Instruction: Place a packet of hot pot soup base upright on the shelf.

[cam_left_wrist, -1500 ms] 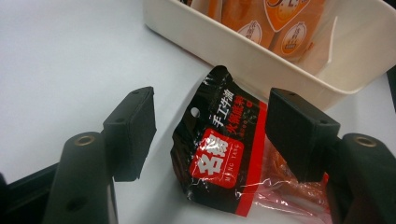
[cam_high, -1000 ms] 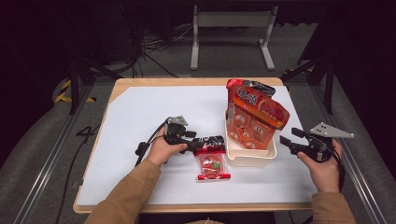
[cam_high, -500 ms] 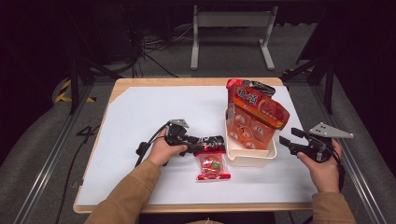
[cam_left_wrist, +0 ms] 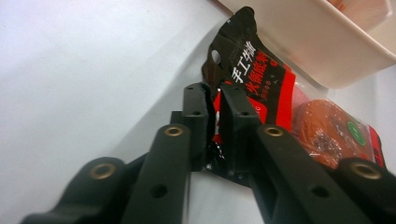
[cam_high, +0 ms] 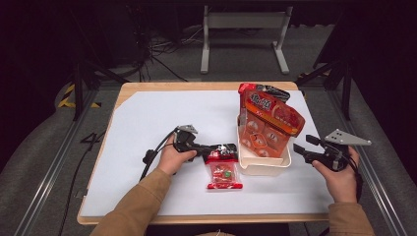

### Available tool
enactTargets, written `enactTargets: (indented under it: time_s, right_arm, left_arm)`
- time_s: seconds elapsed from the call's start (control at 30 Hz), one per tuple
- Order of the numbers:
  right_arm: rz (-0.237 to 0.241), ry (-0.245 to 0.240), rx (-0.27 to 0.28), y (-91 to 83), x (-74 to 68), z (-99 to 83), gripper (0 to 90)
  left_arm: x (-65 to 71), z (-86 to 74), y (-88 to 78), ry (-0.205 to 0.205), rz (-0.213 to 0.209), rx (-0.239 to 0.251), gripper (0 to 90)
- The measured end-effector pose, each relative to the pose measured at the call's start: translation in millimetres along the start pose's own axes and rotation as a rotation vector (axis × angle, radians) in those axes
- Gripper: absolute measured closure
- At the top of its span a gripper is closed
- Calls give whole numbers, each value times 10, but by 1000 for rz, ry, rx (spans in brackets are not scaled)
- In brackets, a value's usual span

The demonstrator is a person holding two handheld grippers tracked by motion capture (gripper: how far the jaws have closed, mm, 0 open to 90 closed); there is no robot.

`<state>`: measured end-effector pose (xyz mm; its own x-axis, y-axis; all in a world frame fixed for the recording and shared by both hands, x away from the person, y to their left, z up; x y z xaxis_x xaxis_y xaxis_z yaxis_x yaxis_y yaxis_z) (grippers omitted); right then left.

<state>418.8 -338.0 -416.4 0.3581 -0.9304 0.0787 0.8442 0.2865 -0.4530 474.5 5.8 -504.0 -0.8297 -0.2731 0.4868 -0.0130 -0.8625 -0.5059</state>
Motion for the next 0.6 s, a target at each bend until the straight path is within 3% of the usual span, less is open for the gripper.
enactTargets:
  time_s: [0.3, 0.6]
  right_arm:
    - [-1, -1, 5, -7, 9, 3, 361]
    - [-2, 2, 8, -17, 18, 6, 373]
  left_arm:
    - [87, 71, -110, -7, -33, 32, 887]
    - [285, 186, -277, 37, -59, 51, 893]
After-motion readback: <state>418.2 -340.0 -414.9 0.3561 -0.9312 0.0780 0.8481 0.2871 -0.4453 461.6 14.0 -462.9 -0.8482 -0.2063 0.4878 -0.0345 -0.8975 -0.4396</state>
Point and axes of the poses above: each handheld gripper's, and its own axes: y roughly forward along the jaws, z roughly out of its top, x roughly to its right, the point moved 8 cm from there along y, roughly forward along the jaws, and after that the axes turned 11 degrees about -z, right-handed, at the moved point
